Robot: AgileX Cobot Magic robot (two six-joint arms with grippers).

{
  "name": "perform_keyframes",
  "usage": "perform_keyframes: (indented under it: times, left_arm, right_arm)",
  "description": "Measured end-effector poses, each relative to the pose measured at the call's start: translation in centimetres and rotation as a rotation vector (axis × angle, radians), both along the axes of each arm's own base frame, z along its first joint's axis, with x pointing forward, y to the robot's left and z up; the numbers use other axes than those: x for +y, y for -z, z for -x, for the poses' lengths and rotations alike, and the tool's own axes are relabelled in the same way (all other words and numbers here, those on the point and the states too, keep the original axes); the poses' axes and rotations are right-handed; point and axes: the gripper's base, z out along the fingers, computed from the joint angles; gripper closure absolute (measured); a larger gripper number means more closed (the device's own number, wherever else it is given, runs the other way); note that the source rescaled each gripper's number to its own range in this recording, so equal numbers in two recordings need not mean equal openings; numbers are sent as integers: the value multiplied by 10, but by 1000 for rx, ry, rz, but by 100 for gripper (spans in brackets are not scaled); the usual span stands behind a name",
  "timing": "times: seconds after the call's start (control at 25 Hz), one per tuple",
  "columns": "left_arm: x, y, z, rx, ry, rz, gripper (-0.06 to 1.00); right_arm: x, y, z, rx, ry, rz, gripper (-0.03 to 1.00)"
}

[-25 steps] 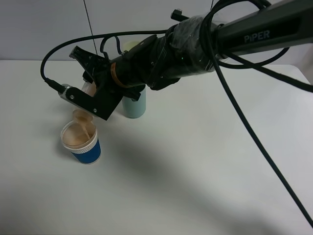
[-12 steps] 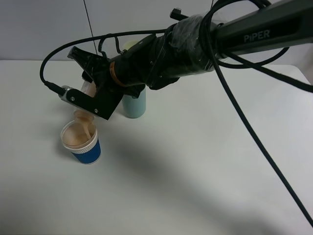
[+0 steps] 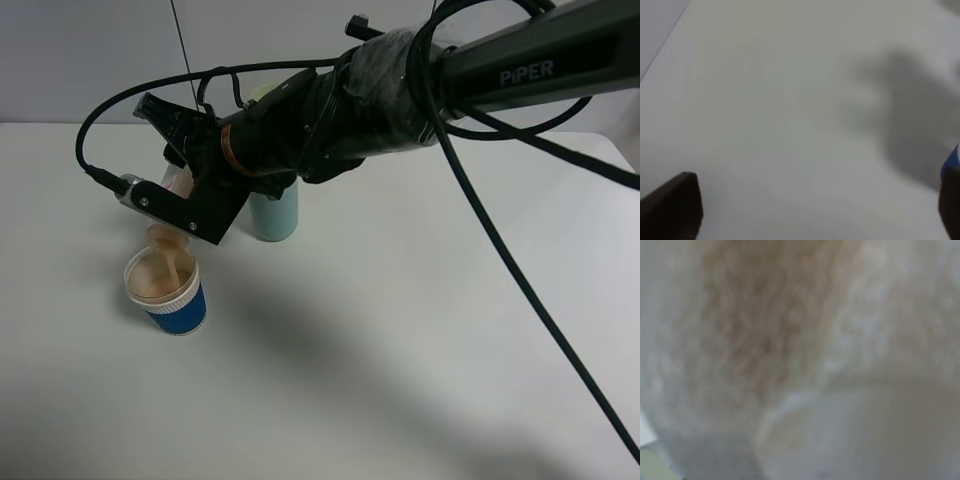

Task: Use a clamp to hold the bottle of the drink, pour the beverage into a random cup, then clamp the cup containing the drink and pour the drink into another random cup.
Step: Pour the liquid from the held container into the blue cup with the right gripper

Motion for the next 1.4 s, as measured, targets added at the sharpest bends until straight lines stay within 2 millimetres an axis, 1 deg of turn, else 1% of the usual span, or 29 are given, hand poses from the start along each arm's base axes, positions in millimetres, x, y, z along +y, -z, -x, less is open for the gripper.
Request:
perform_keyframes:
  times: [0.24, 0.84, 0.96, 1.4]
  left_arm:
    - [0, 0, 0, 0, 0, 0, 6]
    - [0, 0, 0, 0, 0, 0, 6]
    - [0, 0, 0, 0, 0, 0, 6]
    - [0, 0, 0, 0, 0, 0, 6]
  right_arm:
    - [2, -6, 3, -17, -1, -6, 97]
    - [1, -6, 3, -53, -21, 23, 97]
    - [4, -6, 6, -69, -40, 34, 97]
    - [8, -6, 10, -92, -66, 52, 97]
